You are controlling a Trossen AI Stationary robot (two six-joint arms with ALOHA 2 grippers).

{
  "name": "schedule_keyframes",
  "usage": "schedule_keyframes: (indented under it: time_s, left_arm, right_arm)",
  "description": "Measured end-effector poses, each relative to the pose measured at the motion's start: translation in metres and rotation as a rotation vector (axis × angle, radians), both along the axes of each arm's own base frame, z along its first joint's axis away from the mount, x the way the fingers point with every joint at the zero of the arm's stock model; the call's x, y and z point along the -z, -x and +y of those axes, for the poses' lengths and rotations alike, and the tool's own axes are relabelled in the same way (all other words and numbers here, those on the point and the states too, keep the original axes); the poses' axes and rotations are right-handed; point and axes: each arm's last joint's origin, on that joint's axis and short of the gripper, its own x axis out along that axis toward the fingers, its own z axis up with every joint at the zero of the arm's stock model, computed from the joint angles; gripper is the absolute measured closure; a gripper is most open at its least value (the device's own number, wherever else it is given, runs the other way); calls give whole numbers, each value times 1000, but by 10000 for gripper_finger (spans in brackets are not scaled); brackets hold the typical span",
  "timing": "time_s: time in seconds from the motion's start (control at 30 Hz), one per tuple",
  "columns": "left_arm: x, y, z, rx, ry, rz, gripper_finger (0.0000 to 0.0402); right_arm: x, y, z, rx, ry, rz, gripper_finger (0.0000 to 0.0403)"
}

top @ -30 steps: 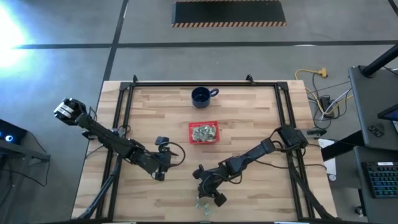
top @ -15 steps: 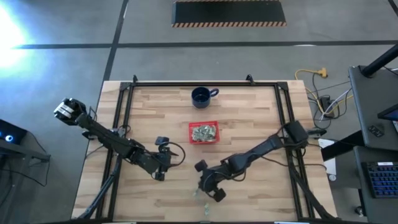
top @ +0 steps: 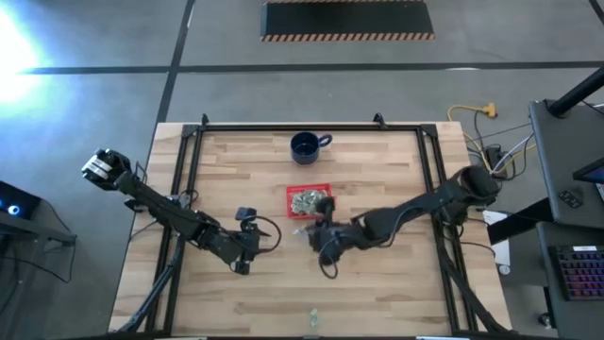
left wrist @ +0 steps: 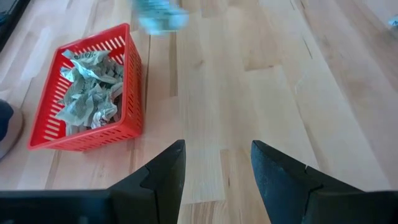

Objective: Pick and place items into bin
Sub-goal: Put the stevia packet into the red bin

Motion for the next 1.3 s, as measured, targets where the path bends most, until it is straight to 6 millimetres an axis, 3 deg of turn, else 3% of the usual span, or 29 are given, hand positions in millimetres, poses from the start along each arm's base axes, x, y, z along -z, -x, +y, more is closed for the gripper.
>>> schedule_keyframes:
  time_s: [0.13, 0.3, 0.57, 1.0, 1.3]
  left_arm:
    - [0, 0, 0, 0, 1, -1, 235]
    - [0, 0, 0, 0, 4, -5, 235]
    - [-1, -1, 0, 0, 6, -10, 235]
    - [-1, -1, -1, 0, 9, -16, 235]
    - [-1, -1, -1, 1, 9, -16, 235]
  right_arm:
    - [-4, 3, -28, 110, -2, 22, 394]
    - [10, 4, -59, 226, -9, 95, 394]
    - [26, 6, -92, 350, -34, 122, 394]
    - [35, 8, -100, 396, -72, 94, 389]
    - [35, 8, -103, 377, -139, 100, 313]
